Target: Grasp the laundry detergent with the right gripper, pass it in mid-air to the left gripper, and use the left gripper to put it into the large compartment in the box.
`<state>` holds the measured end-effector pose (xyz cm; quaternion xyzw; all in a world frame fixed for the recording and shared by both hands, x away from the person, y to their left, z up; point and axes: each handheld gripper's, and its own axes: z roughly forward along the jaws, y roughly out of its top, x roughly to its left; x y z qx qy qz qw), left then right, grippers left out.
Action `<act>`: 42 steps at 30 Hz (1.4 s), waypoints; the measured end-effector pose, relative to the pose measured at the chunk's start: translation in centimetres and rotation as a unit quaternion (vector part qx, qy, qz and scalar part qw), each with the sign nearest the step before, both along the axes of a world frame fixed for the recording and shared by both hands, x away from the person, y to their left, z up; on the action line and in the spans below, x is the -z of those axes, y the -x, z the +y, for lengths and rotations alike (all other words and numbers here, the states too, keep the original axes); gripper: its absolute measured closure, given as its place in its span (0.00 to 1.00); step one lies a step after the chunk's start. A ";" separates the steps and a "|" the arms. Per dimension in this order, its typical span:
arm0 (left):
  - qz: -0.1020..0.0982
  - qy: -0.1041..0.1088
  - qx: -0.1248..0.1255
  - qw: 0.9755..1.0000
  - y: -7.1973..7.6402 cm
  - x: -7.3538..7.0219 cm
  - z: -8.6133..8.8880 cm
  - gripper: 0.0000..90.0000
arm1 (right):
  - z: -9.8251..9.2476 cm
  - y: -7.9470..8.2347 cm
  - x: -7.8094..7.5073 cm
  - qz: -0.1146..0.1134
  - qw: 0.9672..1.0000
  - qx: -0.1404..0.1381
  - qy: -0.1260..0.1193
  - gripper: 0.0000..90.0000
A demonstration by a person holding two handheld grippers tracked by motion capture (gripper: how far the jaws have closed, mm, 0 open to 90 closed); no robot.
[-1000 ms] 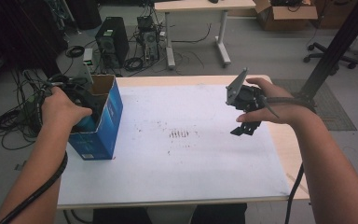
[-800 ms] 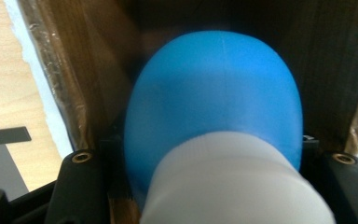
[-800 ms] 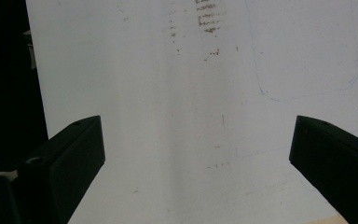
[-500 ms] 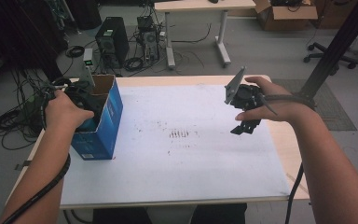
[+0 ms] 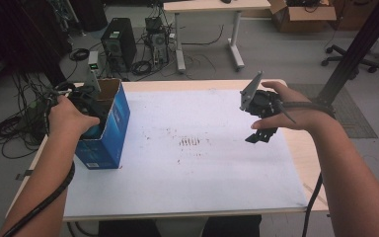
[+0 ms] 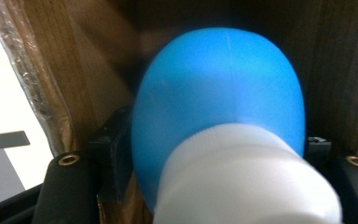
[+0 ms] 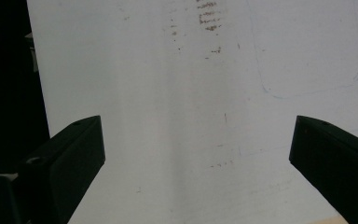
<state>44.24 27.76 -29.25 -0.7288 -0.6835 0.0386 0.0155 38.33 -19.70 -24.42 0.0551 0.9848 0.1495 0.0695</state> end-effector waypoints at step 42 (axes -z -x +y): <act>-0.024 -0.006 0.001 1.000 1.3 -2.9 -0.2 0.22 | 0.0 0.2 0.3 0.001 1.000 -0.002 -0.012 0.04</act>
